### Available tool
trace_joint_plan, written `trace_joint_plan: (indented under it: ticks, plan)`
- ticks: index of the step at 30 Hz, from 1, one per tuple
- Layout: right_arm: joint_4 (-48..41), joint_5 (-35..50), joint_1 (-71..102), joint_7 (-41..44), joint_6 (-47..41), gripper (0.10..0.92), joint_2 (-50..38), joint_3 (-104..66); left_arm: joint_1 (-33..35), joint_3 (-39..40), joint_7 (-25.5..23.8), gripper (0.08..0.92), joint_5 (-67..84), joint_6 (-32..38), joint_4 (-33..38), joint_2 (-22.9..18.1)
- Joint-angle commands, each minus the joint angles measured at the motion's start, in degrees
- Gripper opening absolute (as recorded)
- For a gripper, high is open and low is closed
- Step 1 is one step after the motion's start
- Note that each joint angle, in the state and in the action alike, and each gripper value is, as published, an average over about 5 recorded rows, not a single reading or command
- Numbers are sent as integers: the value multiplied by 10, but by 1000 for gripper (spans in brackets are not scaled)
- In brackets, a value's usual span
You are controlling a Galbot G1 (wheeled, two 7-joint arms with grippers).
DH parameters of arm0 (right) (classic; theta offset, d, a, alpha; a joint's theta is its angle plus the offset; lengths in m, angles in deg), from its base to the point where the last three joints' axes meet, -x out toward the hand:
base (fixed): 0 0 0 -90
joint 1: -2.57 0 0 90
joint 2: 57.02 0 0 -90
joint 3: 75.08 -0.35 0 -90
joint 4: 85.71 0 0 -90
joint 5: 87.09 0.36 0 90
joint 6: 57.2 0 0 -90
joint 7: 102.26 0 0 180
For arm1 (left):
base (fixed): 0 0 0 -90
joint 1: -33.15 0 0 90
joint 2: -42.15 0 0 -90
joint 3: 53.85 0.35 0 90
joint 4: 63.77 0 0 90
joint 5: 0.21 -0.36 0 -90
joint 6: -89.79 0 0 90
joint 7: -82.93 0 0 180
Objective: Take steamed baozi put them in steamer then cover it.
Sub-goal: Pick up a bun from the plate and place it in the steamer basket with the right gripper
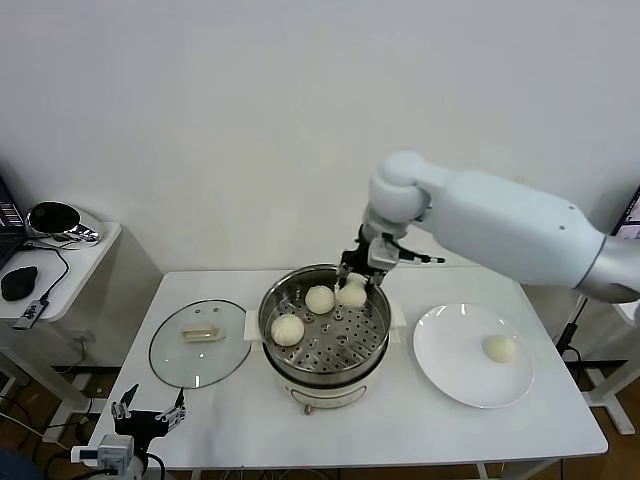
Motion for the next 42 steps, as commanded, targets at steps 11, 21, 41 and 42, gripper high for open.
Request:
trace_joint_plan:
  ticks: [11,21,41,42]
  plan:
    - [22,-44,53,-10,36,475,73,36,1,-6,1,823,3,0,3,5]
    - [17,-49,75,-8,30,475,75,37,3,-6,1,823,3,0,4,3]
    - [22,-46,84,-12,15,516,55,40,1,-2,2,823,1,0,-3,1]
    - [23,-44,82,-14,14,538,54,39,1,-2,2,823,1,0,-3,1]
